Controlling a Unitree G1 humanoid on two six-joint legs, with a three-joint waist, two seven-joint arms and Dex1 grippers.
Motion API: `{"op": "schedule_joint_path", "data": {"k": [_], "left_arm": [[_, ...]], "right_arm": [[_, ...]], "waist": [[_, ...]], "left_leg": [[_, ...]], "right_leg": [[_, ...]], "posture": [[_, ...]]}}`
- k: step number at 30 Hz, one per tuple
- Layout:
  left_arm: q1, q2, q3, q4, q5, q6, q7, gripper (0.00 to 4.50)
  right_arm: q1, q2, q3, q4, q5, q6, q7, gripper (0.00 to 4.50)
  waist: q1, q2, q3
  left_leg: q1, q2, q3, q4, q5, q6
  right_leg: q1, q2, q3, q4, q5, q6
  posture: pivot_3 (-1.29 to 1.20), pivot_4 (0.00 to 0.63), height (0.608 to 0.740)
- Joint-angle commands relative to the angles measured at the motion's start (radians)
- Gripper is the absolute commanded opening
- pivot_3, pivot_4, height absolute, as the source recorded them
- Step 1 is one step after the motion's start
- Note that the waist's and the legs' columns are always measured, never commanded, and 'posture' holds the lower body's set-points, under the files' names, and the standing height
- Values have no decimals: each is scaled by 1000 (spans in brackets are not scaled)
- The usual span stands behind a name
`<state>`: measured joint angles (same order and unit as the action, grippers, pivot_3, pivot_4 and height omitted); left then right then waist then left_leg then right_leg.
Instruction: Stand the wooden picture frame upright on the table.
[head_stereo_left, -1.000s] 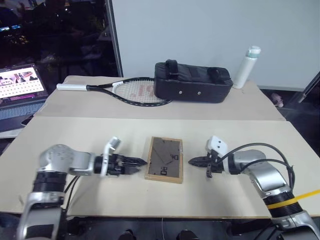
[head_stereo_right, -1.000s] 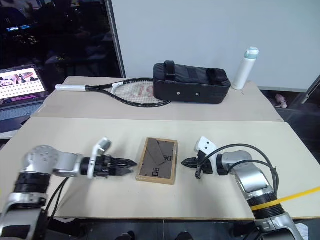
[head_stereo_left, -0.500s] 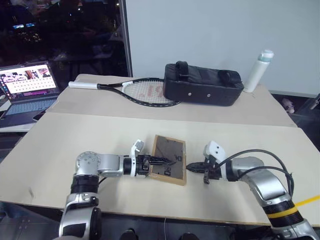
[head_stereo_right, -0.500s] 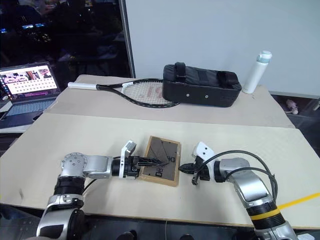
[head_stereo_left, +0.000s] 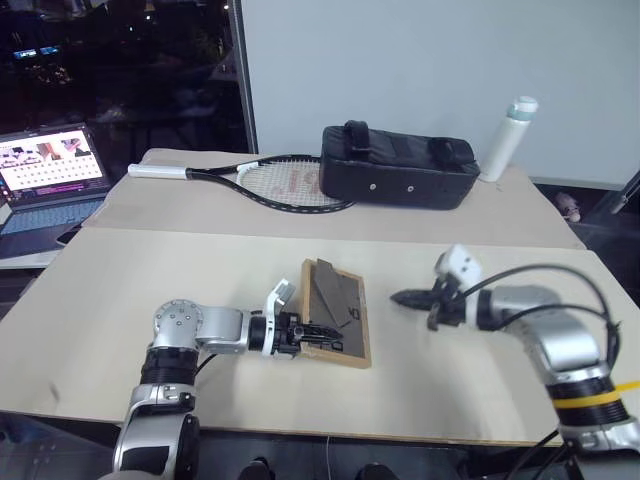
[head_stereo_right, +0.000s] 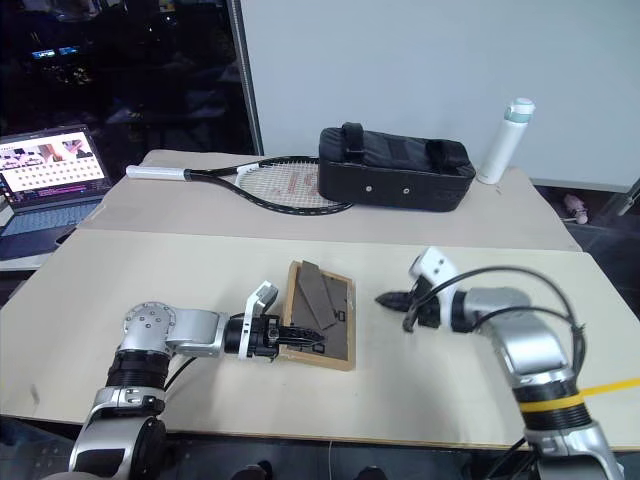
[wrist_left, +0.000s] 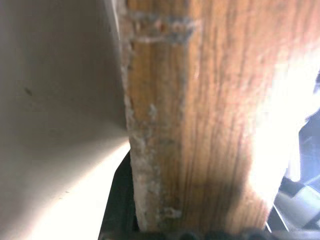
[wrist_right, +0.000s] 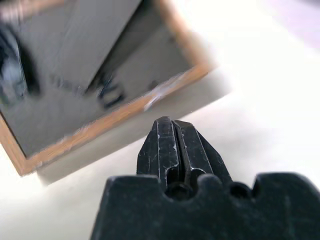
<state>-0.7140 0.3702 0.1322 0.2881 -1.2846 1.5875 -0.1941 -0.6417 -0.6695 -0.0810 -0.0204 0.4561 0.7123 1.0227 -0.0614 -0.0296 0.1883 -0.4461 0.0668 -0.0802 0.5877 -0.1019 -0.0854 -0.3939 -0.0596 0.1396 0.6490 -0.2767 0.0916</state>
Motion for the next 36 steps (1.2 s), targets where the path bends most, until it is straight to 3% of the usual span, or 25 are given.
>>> {"op": "schedule_joint_path", "data": {"k": [1, 6, 11, 15, 20, 31, 36], "left_arm": [[-73, 42, -43, -82, 93, -78, -111, 643], [-123, 82, -98, -112, 173, -122, -264, 643], [-138, 161, -195, -182, 240, -148, -443, 643], [-163, 206, -288, -227, 320, -194, -540, 643], [-207, 207, -317, -207, 377, -227, -626, 643], [-251, 215, -274, -101, 397, -187, -748, 643], [-280, 224, -229, -57, 387, -182, -785, 643]], "right_arm": [[-83, 22, -33, -18, 120, 97, 21, 295], [-104, 70, 34, 28, 102, 56, 26, 1744], [-144, 118, 80, 130, 61, -36, 36, 3516], [-172, 153, 105, 184, 50, -81, 71, 3516], [-175, 184, 126, 133, 109, -27, 155, 3516], [-112, 126, 80, -10, 228, 92, 190, 3516], [-96, 82, 77, -48, 212, 79, 182, 3516]], "waist": [[-2, 0, 0], [-3, 0, 0], [-2, 1, 0], [-5, 1, 1], [-5, 1, 1], [-4, 1, 1], [-5, 1, 1]], "left_leg": [[0, 0, 0, 0, 0, 0], [-2, 0, 0, -1, 0, 0], [-13, 0, 0, -1, 0, 0], [-13, 0, 0, -1, 0, 0], [-13, 0, 0, -1, 0, 0], [-13, 0, -1, 0, 0, 0], [-13, 0, -1, 0, 0, 0]], "right_leg": [[0, 0, 0, 0, 0, 0], [0, 0, 0, -3, -1, 1], [-12, 0, 0, 0, 3, -5], [-12, 0, 0, 0, 3, -5], [-12, 0, -1, 0, 1, -1], [-12, 0, -1, 1, 0, 0], [-12, 0, -1, 1, 0, 1]], "posture": [[0, 150, 720], [0, 150, 720], [0, 150, 720], [0, 150, 720], [0, 150, 720], [0, 150, 720], [0, 150, 720]]}}
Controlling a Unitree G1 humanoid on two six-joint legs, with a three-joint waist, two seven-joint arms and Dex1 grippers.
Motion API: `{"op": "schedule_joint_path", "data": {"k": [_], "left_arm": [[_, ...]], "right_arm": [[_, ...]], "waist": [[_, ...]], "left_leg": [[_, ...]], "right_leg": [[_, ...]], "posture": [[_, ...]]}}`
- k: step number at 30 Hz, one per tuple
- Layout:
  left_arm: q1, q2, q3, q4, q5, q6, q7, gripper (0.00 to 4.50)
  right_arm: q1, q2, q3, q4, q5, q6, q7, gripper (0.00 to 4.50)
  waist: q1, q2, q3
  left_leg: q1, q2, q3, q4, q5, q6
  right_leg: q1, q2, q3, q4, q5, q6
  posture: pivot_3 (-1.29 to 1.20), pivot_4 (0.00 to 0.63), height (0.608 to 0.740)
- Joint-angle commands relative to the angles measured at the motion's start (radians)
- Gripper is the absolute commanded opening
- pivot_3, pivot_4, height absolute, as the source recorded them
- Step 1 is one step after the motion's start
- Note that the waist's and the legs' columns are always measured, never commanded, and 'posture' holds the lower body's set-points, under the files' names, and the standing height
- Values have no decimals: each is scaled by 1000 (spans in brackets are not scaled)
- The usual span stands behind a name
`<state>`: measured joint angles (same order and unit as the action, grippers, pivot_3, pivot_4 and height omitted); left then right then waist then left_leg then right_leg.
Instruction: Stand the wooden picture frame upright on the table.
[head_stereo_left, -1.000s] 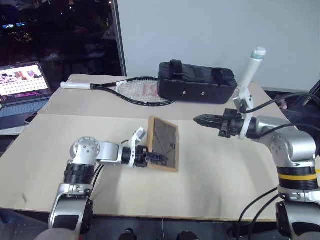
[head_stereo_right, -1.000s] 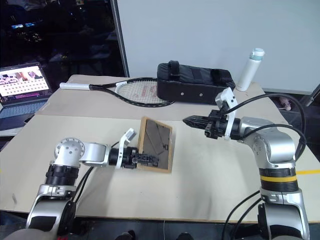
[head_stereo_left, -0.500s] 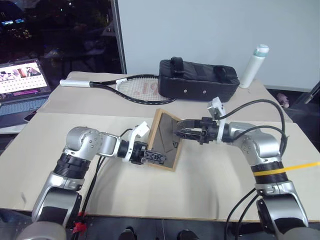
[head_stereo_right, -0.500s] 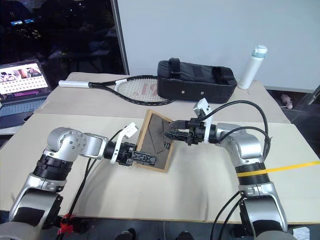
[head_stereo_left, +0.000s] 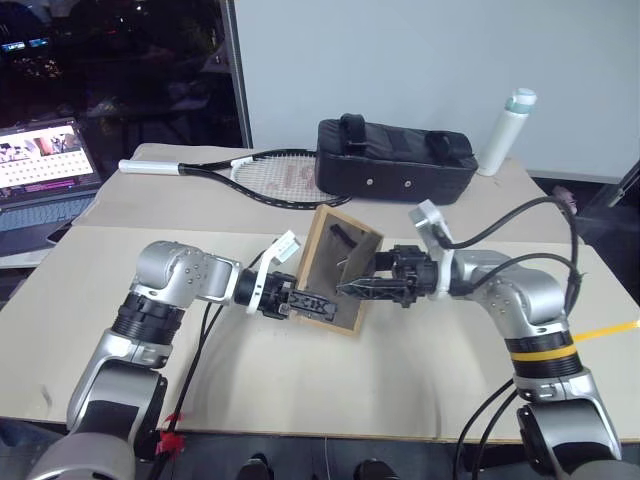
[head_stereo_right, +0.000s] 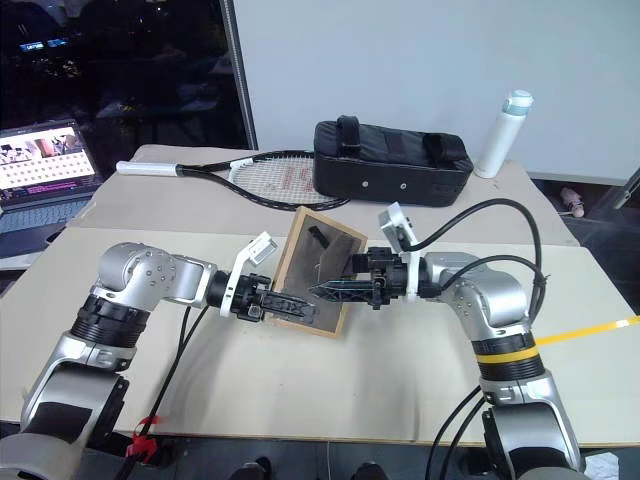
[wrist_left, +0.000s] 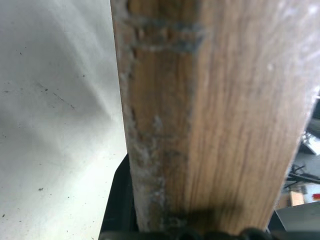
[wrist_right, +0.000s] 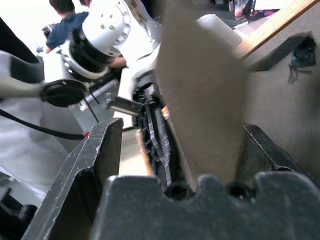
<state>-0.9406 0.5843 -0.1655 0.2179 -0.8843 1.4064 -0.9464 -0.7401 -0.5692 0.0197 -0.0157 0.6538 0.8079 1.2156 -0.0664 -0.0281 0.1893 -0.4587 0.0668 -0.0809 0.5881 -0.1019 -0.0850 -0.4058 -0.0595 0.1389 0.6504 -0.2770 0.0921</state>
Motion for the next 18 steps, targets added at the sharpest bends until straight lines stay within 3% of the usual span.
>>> {"op": "schedule_joint_path", "data": {"k": [1, 4, 11, 14, 18], "left_arm": [[-59, 9, 73, 18, -12, -1, -39, 643], [-89, 8, 122, 56, -52, 50, -68, 643], [-124, 37, 203, 163, -59, 116, -108, 643], [-131, 8, 248, 221, -76, 156, -119, 643], [-122, -48, 268, 251, -79, 193, -103, 643]], "right_arm": [[5, -26, -17, -44, -29, -62, -27, 3516], [16, -64, -10, -1, -139, -187, -59, 3516], [48, -128, -165, 137, -269, -507, -193, 3516], [108, -143, -131, 190, -503, -929, -322, 3516], [163, -141, -35, 229, -755, -1310, -469, 3516]], "waist": [[-1, 0, 0], [0, 0, 0], [5, 0, 0], [5, 0, 0], [2, 0, 0]], "left_leg": [[0, 0, 0, 0, 0, 0], [0, 0, 0, 0, 0, 0], [0, 0, 0, 0, 0, 0], [0, 0, 0, 0, 0, 0], [0, 0, 0, 0, 0, 0]], "right_leg": [[0, 0, 0, 0, 0, 0], [0, 0, 0, 0, 0, 1], [0, 0, 0, -1, 0, 1], [0, 0, 0, 0, -1, 1], [0, 0, 0, 0, -1, 1]], "posture": [[0, 150, 720], [0, 150, 720], [0, 150, 720], [0, 150, 720], [0, 150, 720]]}}
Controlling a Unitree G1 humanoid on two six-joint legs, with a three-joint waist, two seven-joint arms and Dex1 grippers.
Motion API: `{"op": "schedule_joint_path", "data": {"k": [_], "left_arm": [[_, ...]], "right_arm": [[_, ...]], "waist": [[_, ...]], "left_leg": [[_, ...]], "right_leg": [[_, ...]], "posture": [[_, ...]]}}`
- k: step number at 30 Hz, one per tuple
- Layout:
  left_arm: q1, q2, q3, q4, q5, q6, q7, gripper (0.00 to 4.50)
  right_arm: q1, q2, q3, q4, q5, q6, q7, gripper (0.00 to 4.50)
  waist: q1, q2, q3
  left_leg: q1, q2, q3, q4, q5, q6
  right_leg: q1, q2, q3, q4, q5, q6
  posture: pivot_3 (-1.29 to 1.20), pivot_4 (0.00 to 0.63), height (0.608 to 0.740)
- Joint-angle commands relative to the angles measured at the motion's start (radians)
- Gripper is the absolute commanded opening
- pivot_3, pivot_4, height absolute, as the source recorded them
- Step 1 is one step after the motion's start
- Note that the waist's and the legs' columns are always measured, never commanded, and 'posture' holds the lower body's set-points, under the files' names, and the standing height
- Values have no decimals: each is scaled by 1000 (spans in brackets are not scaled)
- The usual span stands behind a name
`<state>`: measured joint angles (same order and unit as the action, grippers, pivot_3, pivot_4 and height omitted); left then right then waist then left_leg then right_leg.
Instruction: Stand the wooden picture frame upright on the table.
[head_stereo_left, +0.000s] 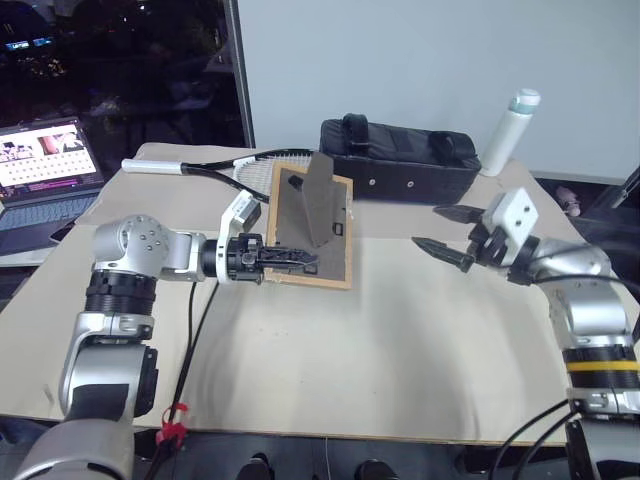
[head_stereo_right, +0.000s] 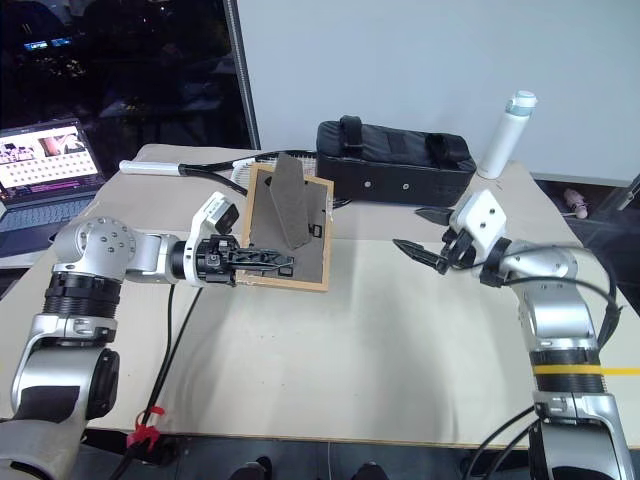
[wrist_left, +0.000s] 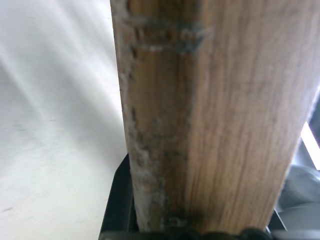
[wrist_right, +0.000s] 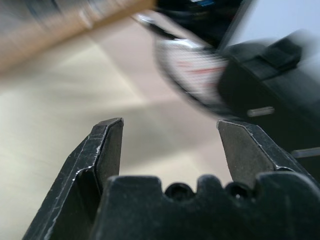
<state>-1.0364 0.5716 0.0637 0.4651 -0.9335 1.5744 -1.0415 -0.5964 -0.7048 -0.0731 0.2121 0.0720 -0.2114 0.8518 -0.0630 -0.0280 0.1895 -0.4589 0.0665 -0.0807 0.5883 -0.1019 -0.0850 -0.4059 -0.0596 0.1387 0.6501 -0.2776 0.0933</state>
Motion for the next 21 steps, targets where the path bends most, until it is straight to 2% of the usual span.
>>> {"op": "schedule_joint_path", "data": {"k": [1, 5, 9, 12, 16, 21], "left_arm": [[-28, -57, 46, 22, -26, 33, 12, 643], [-6, -121, 42, 8, -56, 40, 59, 643], [-5, -196, 103, 59, -3, 36, 172, 643], [18, -212, 96, 37, -38, 40, 209, 643], [33, -210, 90, 18, -87, 40, 235, 643], [49, -190, 70, -15, -157, 40, 250, 643]], "right_arm": [[18, -1, 76, 16, -236, -371, -157, 3516], [-63, 15, 149, 82, -531, -597, -419, 3516], [-128, 29, 185, 141, -734, -689, -671, 3516], [-167, 38, 218, 184, -827, -724, -805, 3516], [-202, 40, 249, 214, -868, -748, -894, 3516], [-221, 31, 283, 255, -859, -782, -924, 2114]], "waist": [[-4, 0, 0], [-11, 0, 0], [-7, 0, 0], [-7, 0, 0], [-8, 0, 0], [-8, 0, 0]], "left_leg": [[0, 0, 0, 0, 0, 0], [0, 0, 0, 1, 1, -1], [2, 0, 0, 1, 2, -2], [2, 0, -1, 1, 2, -2], [2, -1, -1, 1, 3, -2], [3, -1, -1, 1, 3, -2]], "right_leg": [[0, 0, 0, 0, 0, 0], [0, 0, 0, 3, 0, 0], [-2, 0, 0, 9, 0, -1], [-1, 0, 0, 9, 0, -2], [-1, 0, 0, 9, 3, -7], [1, 0, 0, 9, 3, -8]], "posture": [[0, 150, 720], [0, 150, 720], [0, 150, 720], [0, 150, 720], [0, 150, 720], [0, 150, 720]]}}
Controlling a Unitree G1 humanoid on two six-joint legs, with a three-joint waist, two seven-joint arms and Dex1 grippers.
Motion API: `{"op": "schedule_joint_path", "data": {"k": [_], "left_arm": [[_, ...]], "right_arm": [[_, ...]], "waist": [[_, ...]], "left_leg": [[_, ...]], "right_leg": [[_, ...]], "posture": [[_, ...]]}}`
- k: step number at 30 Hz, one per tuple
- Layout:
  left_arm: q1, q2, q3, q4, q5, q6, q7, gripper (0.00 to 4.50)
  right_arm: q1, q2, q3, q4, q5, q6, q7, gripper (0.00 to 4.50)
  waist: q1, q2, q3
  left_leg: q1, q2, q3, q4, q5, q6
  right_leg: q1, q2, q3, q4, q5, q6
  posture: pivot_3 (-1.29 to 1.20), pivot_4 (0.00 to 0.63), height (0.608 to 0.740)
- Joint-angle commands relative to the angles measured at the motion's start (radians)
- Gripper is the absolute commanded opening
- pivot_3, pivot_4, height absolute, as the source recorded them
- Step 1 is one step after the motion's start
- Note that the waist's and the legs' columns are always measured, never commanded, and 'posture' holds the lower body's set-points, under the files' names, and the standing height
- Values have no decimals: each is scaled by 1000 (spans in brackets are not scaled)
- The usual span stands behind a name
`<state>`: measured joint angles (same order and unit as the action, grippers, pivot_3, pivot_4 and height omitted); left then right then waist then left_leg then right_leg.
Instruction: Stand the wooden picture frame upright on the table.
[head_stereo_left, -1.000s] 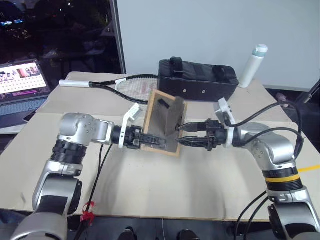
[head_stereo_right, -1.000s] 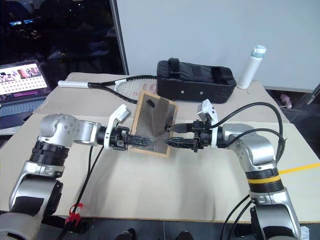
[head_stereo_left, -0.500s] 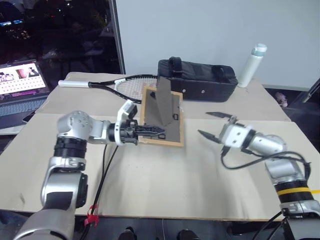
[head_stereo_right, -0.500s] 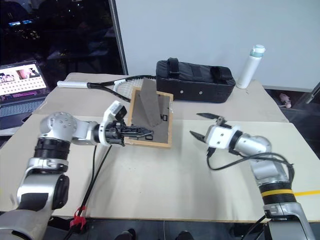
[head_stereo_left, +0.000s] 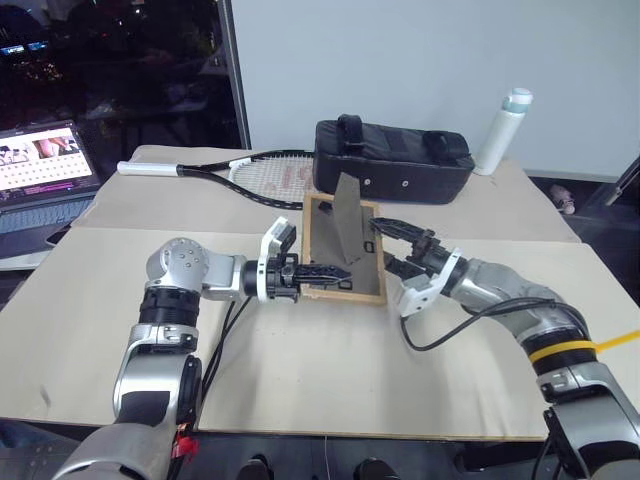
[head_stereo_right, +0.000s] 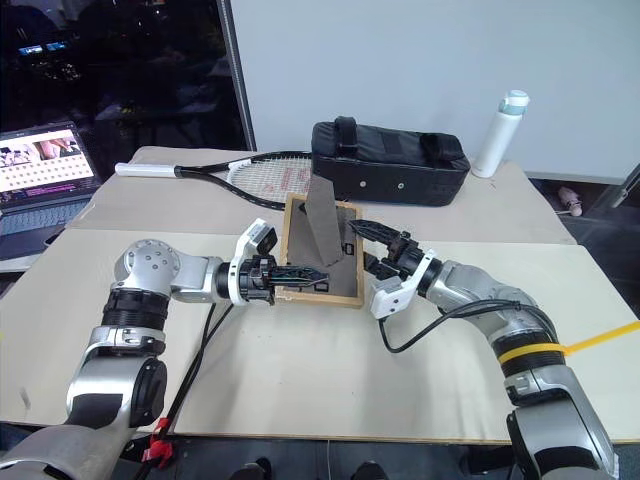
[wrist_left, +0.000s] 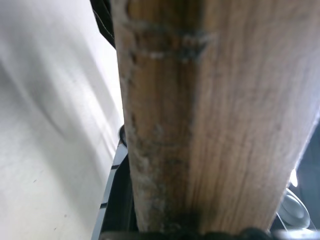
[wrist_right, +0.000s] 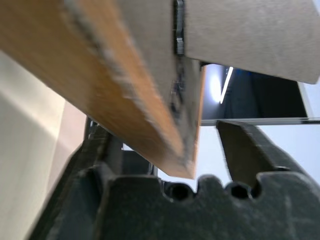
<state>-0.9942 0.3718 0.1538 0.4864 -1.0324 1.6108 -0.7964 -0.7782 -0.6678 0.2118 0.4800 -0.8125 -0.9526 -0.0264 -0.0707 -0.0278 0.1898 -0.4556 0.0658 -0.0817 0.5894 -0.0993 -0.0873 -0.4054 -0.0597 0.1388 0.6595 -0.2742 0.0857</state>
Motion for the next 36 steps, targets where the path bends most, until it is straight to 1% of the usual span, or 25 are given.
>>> {"op": "schedule_joint_path", "data": {"k": [1, 2, 3, 4, 6, 8, 10, 12, 13, 14, 17, 18, 19, 21, 23, 24, 25, 27, 29, 32, 34, 36], "left_arm": [[11, 18, -28, -42, -67, 4, 5, 643], [15, 26, -35, -46, -75, 4, 6, 643], [19, 33, -40, -53, -79, 4, 6, 1124], [24, 40, -43, -61, -78, 4, 4, 1630], [29, 48, -34, -67, -56, 4, 9, 2174], [42, 73, -41, -96, -36, -1, -10, 3057], [61, 112, -54, -135, -27, -21, -52, 3686], [81, 164, -69, -168, 4, -84, -105, 4485], [94, 202, -83, -191, 26, -129, -144, 4500], [123, 247, -104, -238, 74, -226, -191, 4500], [210, 323, -122, -339, 205, -511, -287, 4500], [252, 349, -122, -381, 253, -631, -335, 4500], [283, 369, -125, -409, 286, -711, -370, 4500], [330, 381, -119, -444, 341, -834, -389, 4500], [354, 363, -103, -452, 359, -888, -376, 4500], [374, 352, -107, -465, 381, -918, -354, 4500], [388, 345, -111, -473, 398, -941, -339, 4500], [431, 339, -150, -492, 462, -1013, -331, 4500], [468, 321, -173, -512, 493, -1041, -315, 4500], [507, 286, -187, -536, 529, -1084, -284, 4500], [477, 228, -155, -542, 505, -1034, -196, 4500], [452, 192, -132, -542, 499, -1017, -139, 4500]], "right_arm": [[-42, -9, 3, -9, 24, -48, -53, 1714], [-44, -12, 7, -6, 23, -53, -59, 1586], [-47, -15, 12, 1, 26, -60, -62, 1476], [-50, -18, 17, 7, 30, -64, -65, 1463], [-56, -23, 23, 19, 43, -73, -62, 1265], [-59, -28, 28, 26, 54, -79, -61, 1217], [-59, -31, 29, 36, 75, -83, -49, 1217], [-58, -32, 26, 48, 109, -83, -28, 1217], [-57, -30, 23, 57, 140, -80, -9, 1217], [-56, -23, 23, 76, 202, -66, 38, 1217], [-51, -1, 20, 116, 401, 1, 212, 1217], [-42, 21, 2, 124, 529, 80, 320, 1217], [-39, 35, -18, 133, 616, 139, 390, 1217], [-38, 65, -73, 136, 810, 336, 570, 1213], [-48, 85, -132, 115, 962, 548, 691, 1213], [-63, 91, -175, 102, 1054, 738, 739, 1212], [-73, 92, -204, 91, 1113, 873, 768, 1212], [-90, 86, -249, 73, 1204, 1131, 807, 1211], [-95, 69, -260, 60, 1240, 1307, 842, 1211], [-99, 54, -274, 47, 1269, 1501, 858, 1209], [-91, 50, -279, 39, 1274, 1584, 857, 1208], [-74, 49, -286, 16, 1291, 1675, 870, 1208]], "waist": [[-2, 0, 0], [-2, 0, 0], [-2, 0, 0], [-2, 0, 0], [-1, 0, 0], [-1, 0, 0], [-5, 0, 0], [-8, 0, 0], [-10, 0, 0], [-12, 0, 0], [-17, 0, 0], [-17, 0, 0], [-20, 0, 0], [-23, 0, 0], [-14, 0, 1], [-10, 0, 1], [-7, 0, 1], [0, 0, 1], [1, 0, 1], [2, 0, 1], [2, 0, 1], [3, 0, 1]], "left_leg": [[0, 0, 0, 0, 0, 0], [0, 0, 0, 0, 0, 0], [0, 0, 0, 0, 0, 0], [1, 0, 0, 0, 0, 0], [2, -1, 0, 0, 0, 0], [2, -1, -1, 0, 0, 0], [2, -1, -1, 0, 0, 0], [3, 0, -1, 0, 0, 0], [3, 0, -1, 0, 0, 0], [3, 0, -1, 0, 1, 0], [4, 0, -1, -1, 1, -1], [5, 0, -1, -1, 1, -1], [5, 0, -1, -1, 1, -1], [7, 0, 0, -1, 1, -1], [9, 1, 0, -1, 1, 0], [9, 1, 0, 0, 1, 0], [9, 1, -1, 0, 1, 0], [10, 1, -1, 0, 1, 0], [10, 1, 0, 0, 1, 1], [9, 2, 0, -1, 0, 2], [6, 2, 0, -1, 0, 2], [0, 2, 0, 2, 0, 2]], "right_leg": [[0, 0, 0, 0, 0, 0], [0, 0, 0, 0, 0, 0], [0, 0, 0, 1, 0, 0], [0, 0, 0, 1, 0, 0], [2, 0, 0, 1, 0, 0], [2, 0, 0, 1, 0, 0], [2, 0, 0, 1, 0, 0], [2, 0, 0, 2, 0, 0], [2, 0, 0, 3, 0, 0], [2, 0, 0, 3, 0, -1], [3, 0, 0, 2, 0, -1], [4, 0, 0, 3, 0, -1], [4, 0, 0, 2, 0, -1], [6, 0, 0, 2, 0, -1], [11, 0, -2, 1, 0, -1], [12, 0, -3, 0, 0, -1], [13, 0, -3, -1, 0, -1], [13, 0, -3, -1, 0, -1], [13, 0, -3, -1, -1, -2], [11, 0, -4, -1, -2, -3], [8, 0, -4, 1, -2, -3], [1, 0, -4, 4, -2, -3]], "posture": [[0, 150, 720], [0, 150, 720], [0, 150, 720], [0, 150, 720], [0, 150, 720], [0, 150, 720], [0, 150, 720], [0, 150, 720], [0, 150, 720], [0, 150, 720], [0, 150, 720], [0, 150, 720], [0, 150, 720], [0, 150, 720], [0, 150, 720], [0, 150, 720], [0, 150, 720], [0, 150, 720], [0, 150, 720], [0, 150, 720], [0, 150, 720], [0, 150, 720]]}}
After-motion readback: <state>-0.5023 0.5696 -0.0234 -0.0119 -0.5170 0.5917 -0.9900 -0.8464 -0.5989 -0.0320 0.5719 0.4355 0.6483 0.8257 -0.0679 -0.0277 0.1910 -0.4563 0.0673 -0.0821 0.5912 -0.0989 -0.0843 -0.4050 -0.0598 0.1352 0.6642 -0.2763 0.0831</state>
